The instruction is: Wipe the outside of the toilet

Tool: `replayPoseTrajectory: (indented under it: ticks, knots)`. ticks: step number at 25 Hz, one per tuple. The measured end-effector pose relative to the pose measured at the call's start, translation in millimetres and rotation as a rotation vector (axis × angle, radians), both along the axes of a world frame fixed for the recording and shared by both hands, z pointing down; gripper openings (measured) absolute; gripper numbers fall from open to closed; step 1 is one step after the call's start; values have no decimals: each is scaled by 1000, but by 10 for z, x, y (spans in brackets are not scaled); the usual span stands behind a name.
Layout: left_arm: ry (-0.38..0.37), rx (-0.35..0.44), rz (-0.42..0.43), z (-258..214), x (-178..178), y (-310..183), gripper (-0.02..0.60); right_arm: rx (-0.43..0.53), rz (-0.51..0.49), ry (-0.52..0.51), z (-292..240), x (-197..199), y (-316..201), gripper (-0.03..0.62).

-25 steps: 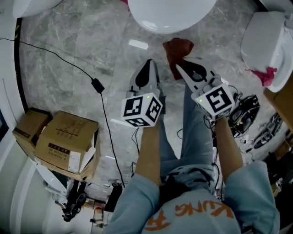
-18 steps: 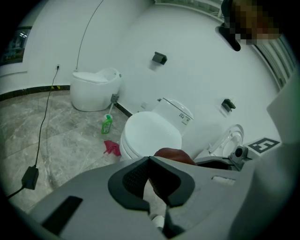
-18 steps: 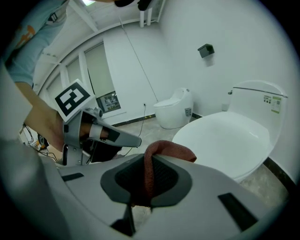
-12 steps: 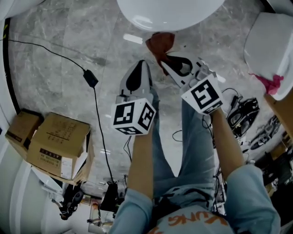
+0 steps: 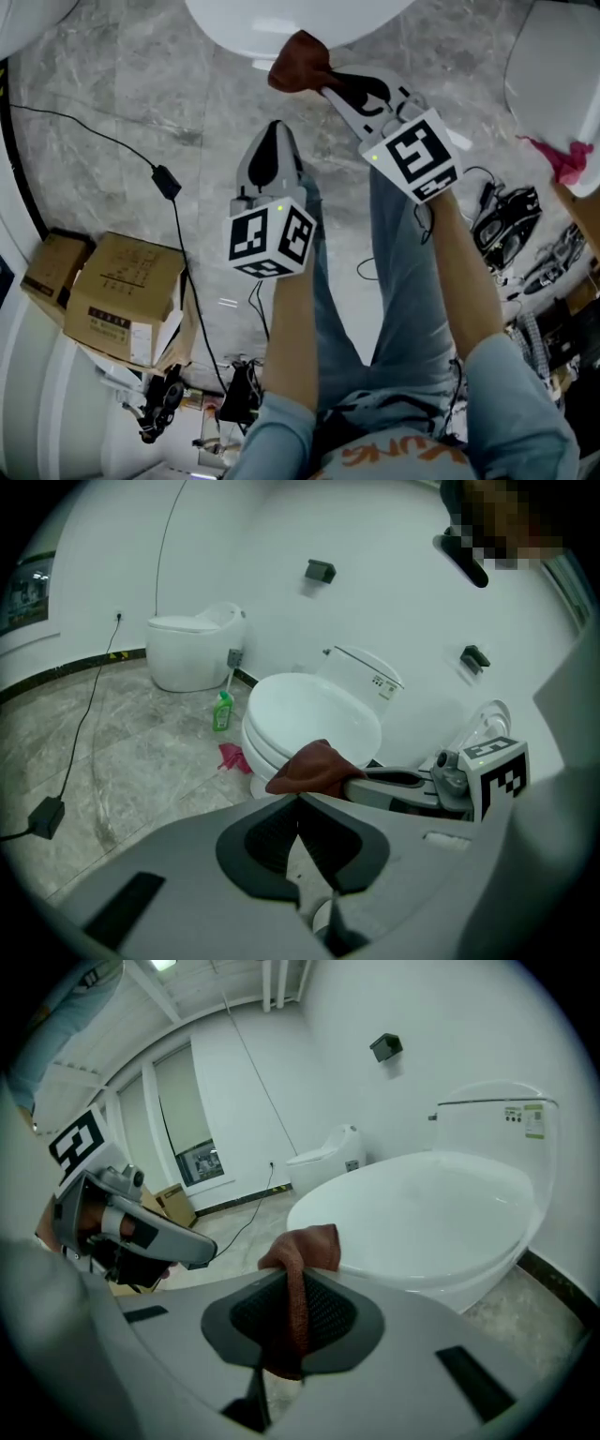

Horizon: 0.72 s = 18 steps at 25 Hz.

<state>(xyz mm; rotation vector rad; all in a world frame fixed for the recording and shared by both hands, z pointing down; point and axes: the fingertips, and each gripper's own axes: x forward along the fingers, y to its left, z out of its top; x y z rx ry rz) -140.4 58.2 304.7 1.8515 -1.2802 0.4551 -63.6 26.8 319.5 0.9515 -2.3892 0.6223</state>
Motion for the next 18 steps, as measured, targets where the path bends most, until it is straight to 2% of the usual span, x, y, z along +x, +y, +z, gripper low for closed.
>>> replayPoseTrajectory:
  ticks: [8, 18]
  knots:
    - [-27, -11, -37, 109, 496, -25, -5, -2, 82, -26, 51, 553, -237, 40]
    - [-28, 4, -83, 156, 1017, -218, -5, 1, 68, -65, 139, 1008, -373, 40]
